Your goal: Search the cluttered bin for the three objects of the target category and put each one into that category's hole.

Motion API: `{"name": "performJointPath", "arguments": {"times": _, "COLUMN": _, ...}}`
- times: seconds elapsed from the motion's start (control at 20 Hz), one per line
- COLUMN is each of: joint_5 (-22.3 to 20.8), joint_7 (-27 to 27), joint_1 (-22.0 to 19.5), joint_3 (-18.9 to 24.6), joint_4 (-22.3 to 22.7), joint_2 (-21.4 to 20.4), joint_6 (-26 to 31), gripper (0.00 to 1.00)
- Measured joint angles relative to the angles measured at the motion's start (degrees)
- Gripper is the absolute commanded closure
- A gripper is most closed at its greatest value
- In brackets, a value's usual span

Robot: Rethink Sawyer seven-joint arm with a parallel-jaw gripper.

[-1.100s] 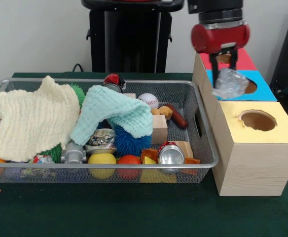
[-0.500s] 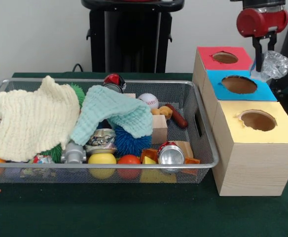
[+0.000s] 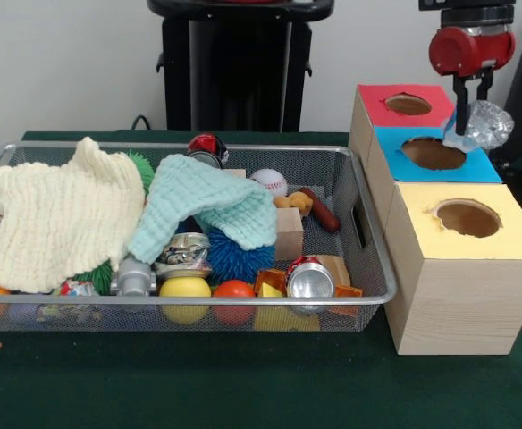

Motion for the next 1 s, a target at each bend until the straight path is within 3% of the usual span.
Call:
{"name": "performJointPath", "arguments": {"times": 0.65, "joint_5": 3.0, "joint_7": 0.0, "joint_1": 6.7, "joint_3": -8.1, "joint_4": -3.1, "joint_2": 2.8, "joint_6": -3.2, "gripper": 1.00}}
{"name": "performJointPath", "arguments": {"times": 1.0, "joint_5": 5.0, "joint_7": 0.0, "joint_1": 8.8, "joint_3": -12.0, "joint_4": -5.3, "joint_2": 5.2, "joint_6": -9.4, "gripper": 1.00}}
